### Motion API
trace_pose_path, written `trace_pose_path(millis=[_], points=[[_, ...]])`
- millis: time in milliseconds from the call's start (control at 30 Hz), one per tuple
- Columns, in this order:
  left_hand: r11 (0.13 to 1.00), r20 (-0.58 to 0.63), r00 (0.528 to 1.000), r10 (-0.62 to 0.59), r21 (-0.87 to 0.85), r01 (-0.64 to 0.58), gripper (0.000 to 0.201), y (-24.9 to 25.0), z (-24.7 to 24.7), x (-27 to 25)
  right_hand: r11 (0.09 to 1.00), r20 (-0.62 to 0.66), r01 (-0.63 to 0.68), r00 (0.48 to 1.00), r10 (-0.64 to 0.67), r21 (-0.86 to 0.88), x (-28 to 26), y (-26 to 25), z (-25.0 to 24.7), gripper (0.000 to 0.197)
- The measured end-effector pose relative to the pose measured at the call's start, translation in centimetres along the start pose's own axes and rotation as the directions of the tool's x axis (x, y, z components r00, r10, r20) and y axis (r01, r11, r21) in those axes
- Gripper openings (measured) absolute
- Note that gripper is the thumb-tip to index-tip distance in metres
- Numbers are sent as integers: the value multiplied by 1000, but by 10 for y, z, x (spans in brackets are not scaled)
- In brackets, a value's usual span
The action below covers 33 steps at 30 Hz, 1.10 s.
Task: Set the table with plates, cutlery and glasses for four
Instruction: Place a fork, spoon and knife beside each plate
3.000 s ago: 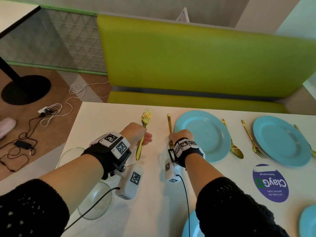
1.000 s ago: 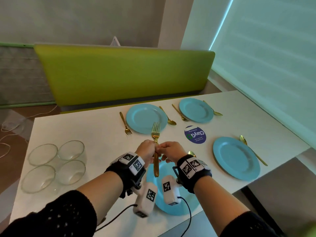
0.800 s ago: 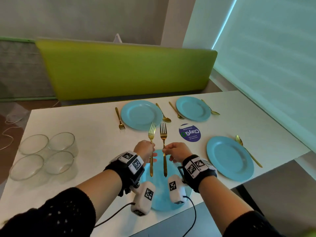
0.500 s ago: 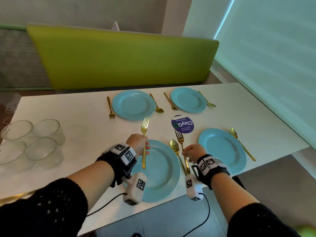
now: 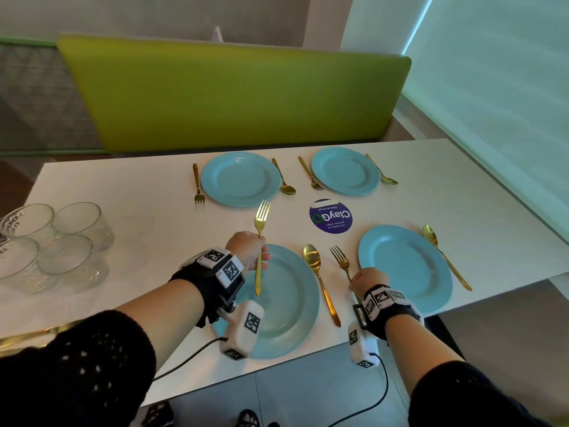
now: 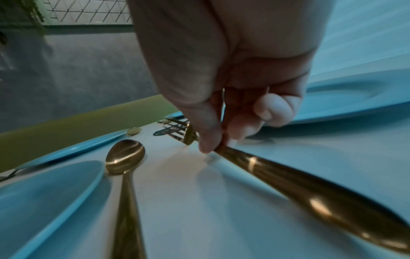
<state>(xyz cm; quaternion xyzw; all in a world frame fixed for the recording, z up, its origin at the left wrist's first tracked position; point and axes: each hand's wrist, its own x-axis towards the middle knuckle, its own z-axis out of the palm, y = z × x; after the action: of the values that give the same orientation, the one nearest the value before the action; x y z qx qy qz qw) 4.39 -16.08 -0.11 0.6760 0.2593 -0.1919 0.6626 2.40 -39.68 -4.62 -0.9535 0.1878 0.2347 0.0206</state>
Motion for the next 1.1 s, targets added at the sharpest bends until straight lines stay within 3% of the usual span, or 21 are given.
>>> trace_pose_path(millis=[333, 667, 1100], points=[[1000, -32, 999, 5, -8, -6, 26, 2, 0, 4, 995, -17, -72, 997, 74, 69, 21, -5, 12, 26], [1000, -45, 999, 1, -4, -1, 24, 4, 0, 7, 949, -69, -164, 980, 189, 270, 24, 10, 9, 17], [1000, -33, 999, -1, 7, 1, 26, 2, 5, 3, 916, -65, -216, 966, 252, 338, 23, 25, 7, 34]])
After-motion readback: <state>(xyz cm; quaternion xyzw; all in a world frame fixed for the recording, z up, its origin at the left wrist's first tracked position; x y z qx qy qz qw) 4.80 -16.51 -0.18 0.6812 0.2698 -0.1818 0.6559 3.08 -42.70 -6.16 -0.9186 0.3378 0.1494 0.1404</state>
